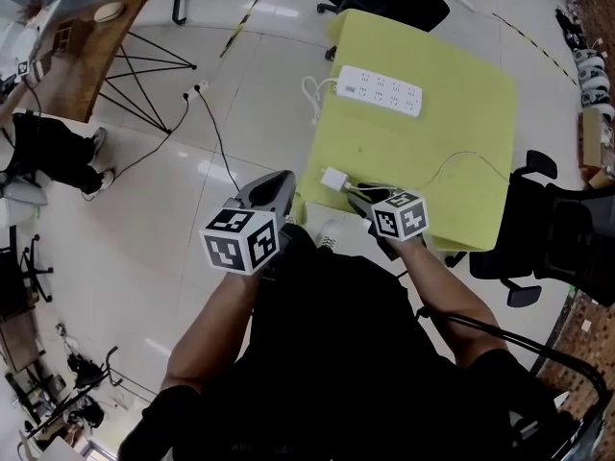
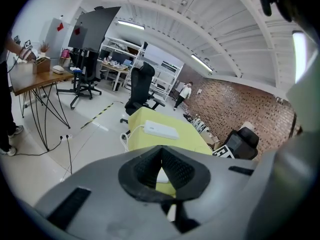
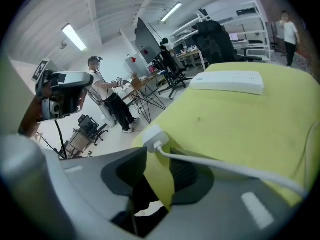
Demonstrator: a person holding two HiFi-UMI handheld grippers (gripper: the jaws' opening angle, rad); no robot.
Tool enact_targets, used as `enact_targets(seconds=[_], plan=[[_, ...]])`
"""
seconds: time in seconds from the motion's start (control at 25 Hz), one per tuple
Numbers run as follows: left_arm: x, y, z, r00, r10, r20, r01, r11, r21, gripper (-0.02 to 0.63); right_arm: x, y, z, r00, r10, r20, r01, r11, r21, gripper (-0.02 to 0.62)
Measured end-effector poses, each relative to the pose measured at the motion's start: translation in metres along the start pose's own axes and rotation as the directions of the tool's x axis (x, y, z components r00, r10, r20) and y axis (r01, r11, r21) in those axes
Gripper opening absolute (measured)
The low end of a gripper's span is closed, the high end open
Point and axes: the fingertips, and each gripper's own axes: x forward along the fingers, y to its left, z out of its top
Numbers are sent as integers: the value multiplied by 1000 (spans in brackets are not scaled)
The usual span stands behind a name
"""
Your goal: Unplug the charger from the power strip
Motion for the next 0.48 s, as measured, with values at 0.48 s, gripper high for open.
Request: enact_targets(seconds=[0.48], plan=[[-68, -25, -2, 994, 21, 107, -24, 999, 33, 6, -21, 11, -57, 996, 3, -91, 3, 997, 73, 146]])
